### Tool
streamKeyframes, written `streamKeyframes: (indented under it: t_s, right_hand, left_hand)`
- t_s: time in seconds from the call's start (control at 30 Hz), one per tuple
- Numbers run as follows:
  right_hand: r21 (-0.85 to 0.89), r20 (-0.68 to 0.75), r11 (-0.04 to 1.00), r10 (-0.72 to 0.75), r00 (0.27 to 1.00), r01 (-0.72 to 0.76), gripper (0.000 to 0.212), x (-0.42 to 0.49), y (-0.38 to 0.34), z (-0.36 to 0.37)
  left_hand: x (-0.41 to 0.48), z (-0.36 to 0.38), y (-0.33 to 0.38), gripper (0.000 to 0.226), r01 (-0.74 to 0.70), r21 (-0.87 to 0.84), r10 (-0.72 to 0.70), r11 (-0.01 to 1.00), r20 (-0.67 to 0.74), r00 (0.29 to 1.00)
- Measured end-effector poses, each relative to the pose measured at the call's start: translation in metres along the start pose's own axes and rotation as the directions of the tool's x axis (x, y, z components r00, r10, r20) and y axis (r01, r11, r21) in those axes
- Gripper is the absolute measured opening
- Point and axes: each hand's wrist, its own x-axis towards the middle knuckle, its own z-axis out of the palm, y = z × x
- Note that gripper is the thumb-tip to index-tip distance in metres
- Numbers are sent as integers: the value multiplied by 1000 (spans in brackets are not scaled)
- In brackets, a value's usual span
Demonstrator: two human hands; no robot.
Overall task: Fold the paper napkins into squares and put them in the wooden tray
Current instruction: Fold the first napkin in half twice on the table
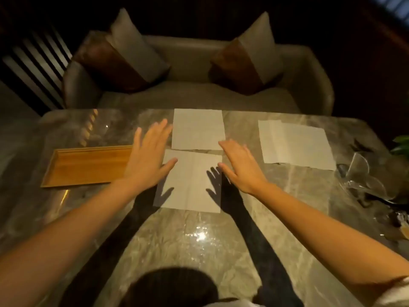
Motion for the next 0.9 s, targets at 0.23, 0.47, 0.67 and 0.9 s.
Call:
streamKeyframes:
  t_s: [0.23, 0.47, 0.67, 0.9]
  right_hand:
    - [-8, 444, 1000, 8, 896, -6, 35, -44, 17, 69]
    - [10, 390, 998, 60, 919, -69, 38, -54, 14, 105]
    - [12, 304, 997, 65, 951, -72, 25, -60, 17, 119]
    - [46, 230, 999, -36, 973, 26, 11, -79, 18, 116]
  left_hand:
    - [-75, 85, -10, 69, 142, -102, -77, 985, 476, 876]
    - [-108, 117, -9, 57, 151, -61, -104, 987, 477, 873]
    - [-122, 122, -8, 28, 153, -106, -110, 983, 330, 937]
    - [-141, 124, -4, 13, 179, -252, -80, 951, 359, 930]
